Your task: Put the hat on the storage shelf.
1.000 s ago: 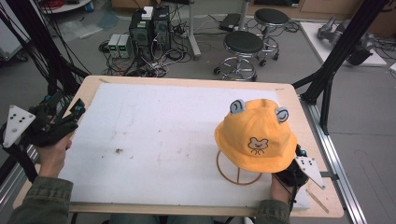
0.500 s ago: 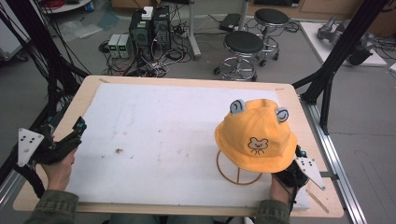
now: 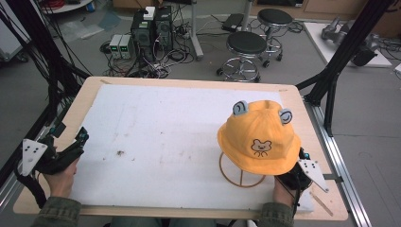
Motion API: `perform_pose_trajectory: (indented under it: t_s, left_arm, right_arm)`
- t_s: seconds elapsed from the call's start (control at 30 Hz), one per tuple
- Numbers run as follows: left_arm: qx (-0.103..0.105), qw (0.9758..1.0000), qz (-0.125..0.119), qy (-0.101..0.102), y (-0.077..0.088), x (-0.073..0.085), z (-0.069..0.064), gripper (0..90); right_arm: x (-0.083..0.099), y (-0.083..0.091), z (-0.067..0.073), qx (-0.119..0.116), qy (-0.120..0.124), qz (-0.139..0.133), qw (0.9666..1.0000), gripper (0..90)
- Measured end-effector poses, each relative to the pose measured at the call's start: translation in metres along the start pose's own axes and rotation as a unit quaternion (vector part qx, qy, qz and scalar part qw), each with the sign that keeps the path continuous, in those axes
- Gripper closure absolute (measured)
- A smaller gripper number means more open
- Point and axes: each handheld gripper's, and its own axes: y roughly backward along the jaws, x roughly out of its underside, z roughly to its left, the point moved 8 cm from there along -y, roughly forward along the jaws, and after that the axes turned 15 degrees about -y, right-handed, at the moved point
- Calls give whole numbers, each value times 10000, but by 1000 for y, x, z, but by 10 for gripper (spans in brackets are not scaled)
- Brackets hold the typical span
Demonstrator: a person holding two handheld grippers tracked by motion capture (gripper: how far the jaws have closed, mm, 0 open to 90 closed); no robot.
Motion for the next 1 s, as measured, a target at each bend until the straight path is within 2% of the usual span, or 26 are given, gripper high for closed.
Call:
perform_pose_trajectory:
  t_s: [0.47, 0.63, 0.8, 0.87, 1.0]
  left_arm:
    - [-98, 9996, 240, 98, 8, 23, 6, 262]
    - [-204, 9980, 410, 432, 13, 35, 10, 258]
    - [-280, 9974, 534, 400, 17, 39, 10, 248]
    - [-270, 9971, 575, 418, 17, 41, 8, 242]
    - [-114, 9957, 672, 634, 18, 46, 3, 239]
  right_arm:
    - [0, 0, 0, -7, -9, -3, 10000, 90]
    - [0, 0, -1, -8, -12, 18, 10000, 90]
    - [-1, -1, -1, -17, -21, -7, 10000, 90]
    - [0, -1, -1, -19, 0, 11, 10000, 90]
    - [0, 0, 0, -33, 0, 20, 10000, 90]
